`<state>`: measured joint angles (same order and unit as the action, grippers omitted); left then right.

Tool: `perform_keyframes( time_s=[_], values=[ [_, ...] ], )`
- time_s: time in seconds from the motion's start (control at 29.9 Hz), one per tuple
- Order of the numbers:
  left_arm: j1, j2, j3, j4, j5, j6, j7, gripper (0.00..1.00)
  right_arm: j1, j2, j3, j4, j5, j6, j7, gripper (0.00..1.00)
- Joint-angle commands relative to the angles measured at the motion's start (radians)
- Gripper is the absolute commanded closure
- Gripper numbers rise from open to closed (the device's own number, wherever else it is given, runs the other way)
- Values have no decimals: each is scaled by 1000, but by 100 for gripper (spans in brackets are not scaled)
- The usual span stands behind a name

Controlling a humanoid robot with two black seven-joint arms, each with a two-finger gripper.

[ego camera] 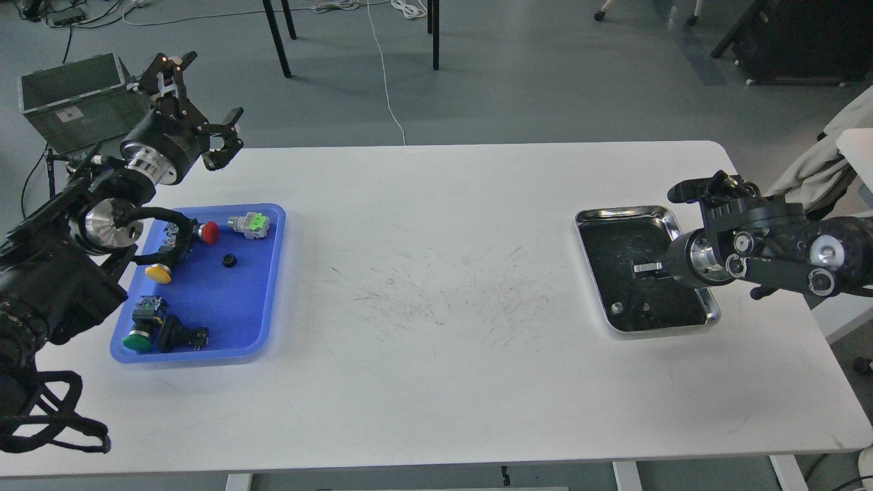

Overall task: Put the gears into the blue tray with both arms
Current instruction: 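Carry the black part to the table centre and release it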

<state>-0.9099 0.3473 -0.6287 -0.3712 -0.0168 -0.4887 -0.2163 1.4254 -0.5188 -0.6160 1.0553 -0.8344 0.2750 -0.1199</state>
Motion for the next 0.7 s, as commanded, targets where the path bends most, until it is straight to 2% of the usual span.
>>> perform_keyframes(
  time_s=[0.0, 0.1, 0.27, 0.4, 0.57, 0.67],
  values=[
    [-4, -1, 1, 0, 0, 0, 0, 2, 79, 5, 57, 11, 56, -3, 0, 98],
    [-7, -2, 1, 0, 0, 0, 0, 2, 127, 34, 85, -1, 107, -28, -3, 98],
    [-9, -1, 3, 0, 1, 0, 0, 2, 138, 158, 156, -8, 178, -118, 16, 98],
    [-10, -1, 3, 0, 1, 0, 0, 2, 109, 307, 185, -52, 279, -184, 42, 98],
    [-12, -1, 3, 0, 1, 0, 0, 2, 17, 519, 255, -190, 288, -229, 48, 98],
    [-12, 7, 3, 0, 1, 0, 0, 2, -43, 519, 323, -242, 287, -238, 54, 98]
  ],
)
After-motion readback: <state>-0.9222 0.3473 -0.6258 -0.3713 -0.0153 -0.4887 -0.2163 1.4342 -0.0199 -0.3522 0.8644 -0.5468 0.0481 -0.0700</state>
